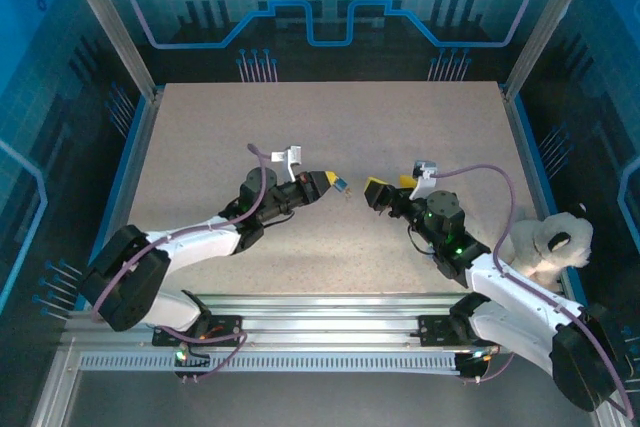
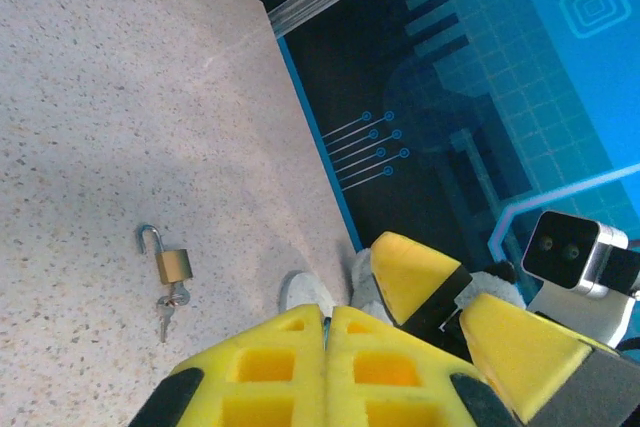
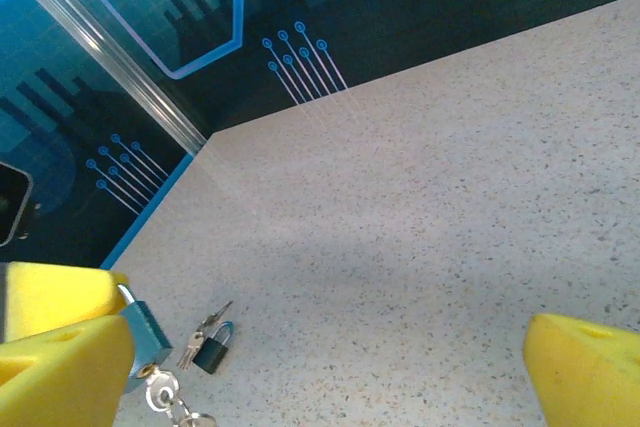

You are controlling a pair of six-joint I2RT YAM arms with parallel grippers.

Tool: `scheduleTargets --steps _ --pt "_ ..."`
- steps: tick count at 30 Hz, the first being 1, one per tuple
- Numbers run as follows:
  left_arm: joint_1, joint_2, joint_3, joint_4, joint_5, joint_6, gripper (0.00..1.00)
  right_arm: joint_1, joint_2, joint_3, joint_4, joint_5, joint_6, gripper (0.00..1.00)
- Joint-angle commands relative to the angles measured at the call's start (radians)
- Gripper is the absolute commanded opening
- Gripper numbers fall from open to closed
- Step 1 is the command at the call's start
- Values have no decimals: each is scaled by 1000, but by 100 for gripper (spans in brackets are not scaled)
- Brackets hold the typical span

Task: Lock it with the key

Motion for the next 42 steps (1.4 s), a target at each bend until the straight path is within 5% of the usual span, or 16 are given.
scheduleTargets --steps 1,12,32,42 --pt "7 38 40 79 36 -43 0 -14 13 -20 96 -33 33 100" --pt "8 87 57 145 41 -105 0 -32 84 -46 230 -177 115 98" --pt "43 238 47 399 76 -296 0 -105 299 23 351 -493 283 63" --pt "42 275 26 480 88 -350 0 -129 355 24 411 -527 348 48"
